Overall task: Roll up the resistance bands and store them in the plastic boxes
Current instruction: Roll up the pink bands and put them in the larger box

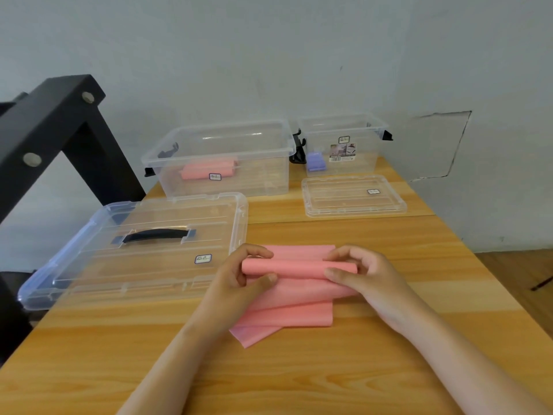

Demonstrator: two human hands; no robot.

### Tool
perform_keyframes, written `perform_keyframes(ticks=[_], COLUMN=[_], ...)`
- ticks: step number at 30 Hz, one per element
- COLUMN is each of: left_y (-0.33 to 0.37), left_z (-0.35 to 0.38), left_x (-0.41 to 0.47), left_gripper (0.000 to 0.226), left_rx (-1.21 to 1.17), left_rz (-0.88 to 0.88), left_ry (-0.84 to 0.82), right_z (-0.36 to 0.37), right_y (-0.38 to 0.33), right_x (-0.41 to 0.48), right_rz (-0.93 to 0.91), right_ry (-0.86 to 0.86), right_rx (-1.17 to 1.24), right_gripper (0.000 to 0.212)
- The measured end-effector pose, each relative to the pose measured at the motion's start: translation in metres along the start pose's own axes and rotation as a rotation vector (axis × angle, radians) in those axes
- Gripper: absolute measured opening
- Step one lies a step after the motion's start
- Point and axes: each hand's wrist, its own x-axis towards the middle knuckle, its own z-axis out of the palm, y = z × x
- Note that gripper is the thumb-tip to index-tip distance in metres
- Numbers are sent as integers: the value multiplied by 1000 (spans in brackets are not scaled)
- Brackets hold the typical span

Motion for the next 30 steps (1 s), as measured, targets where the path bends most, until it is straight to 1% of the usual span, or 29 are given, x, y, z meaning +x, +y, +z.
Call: perform_keyframes(ticks=[2,4,6,9,11,13,15,18,20,22,25,28,30], left_y=[-1,0,1,4,5,6,5,5,6,7,7,7,6], left_z=[2,3,2,1,1,1,1,1,1,0,0,2,3], left_x=[-1,-1,0,0,-1,-3,-4,-1,0,0,-1,-4,-5], left_gripper=[16,10,15,27,26,20,25,25,25,20,18,22,17], left_rx=[66,113,101,-48,-99,-54,-16,11,-10,-55,-41,-10,10], left_rz=[-9,-1,0,-15,-49,-59,-55,-44,-20,0,9,-11,-31], left_ry=[-67,-69,-21,42,36,-31,-67,-19,13,35,34,24,43], right_z=[-1,-2,-2,1,2,1,1,1,1,2,0,-1,-1], right_y=[0,0,-1,1,0,-1,-3,-2,-2,-3,-1,-1,-1], right_x=[0,-1,-1,0,-1,-2,-2,-2,-2,-2,0,-1,-2], right_rz=[-35,-47,-16,25,0,-40,-69,-76,-49,6,46,35,32], right_ry=[6,-4,-30,-21,0,-7,3,18,-5,-25,1,1,0], right_rx=[-14,-20,-7,-17,-1,27,5,-31,-1,53,63,45,46], right_gripper=[17,20,22,18,14,16,19,20,18,20,15,11,11])
